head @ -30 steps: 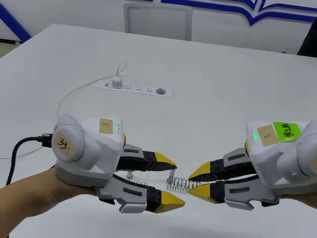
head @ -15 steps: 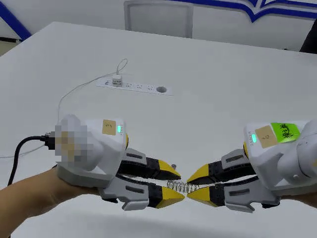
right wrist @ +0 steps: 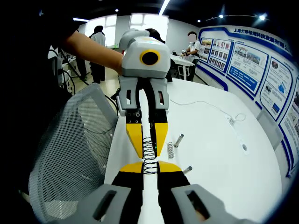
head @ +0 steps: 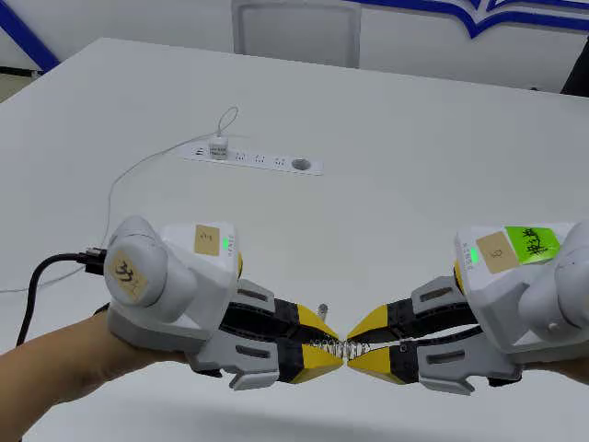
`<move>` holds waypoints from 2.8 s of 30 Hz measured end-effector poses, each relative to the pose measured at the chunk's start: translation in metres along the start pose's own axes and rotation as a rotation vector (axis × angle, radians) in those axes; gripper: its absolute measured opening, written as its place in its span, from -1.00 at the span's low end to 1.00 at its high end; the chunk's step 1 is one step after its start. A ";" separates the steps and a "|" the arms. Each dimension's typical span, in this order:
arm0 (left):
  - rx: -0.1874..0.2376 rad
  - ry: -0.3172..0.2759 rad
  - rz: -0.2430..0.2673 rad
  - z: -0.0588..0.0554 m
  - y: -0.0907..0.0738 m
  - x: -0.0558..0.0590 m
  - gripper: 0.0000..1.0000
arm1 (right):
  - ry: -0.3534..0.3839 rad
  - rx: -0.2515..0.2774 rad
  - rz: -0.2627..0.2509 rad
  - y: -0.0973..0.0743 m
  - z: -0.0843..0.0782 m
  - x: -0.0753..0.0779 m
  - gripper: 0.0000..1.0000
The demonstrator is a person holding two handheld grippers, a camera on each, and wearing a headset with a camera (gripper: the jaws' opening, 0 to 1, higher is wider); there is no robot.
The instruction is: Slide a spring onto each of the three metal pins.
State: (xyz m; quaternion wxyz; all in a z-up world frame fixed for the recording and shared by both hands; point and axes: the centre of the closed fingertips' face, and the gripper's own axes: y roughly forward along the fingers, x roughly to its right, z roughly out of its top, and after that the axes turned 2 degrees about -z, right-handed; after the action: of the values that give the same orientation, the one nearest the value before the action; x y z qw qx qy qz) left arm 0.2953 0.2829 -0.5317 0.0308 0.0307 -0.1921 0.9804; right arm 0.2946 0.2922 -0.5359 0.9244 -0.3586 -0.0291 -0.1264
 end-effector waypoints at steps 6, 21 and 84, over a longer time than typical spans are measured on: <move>-0.008 0.028 -0.005 0.000 0.003 0.003 -0.80 | 0.025 0.002 0.019 0.000 -0.002 -0.001 -0.75; -0.006 0.047 0.001 0.002 0.000 0.000 -0.80 | 0.087 0.055 0.009 -0.003 -0.003 0.001 -0.76; 0.049 0.062 0.040 0.013 -0.010 -0.003 -0.80 | 0.307 0.338 0.024 -0.022 0.048 0.011 -0.77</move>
State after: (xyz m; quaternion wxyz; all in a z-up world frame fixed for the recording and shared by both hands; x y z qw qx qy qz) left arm 0.2999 0.2869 -0.5167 0.0164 -0.0027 -0.1673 0.9858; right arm 0.3010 0.3060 -0.4845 0.9664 -0.1754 0.0955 -0.1619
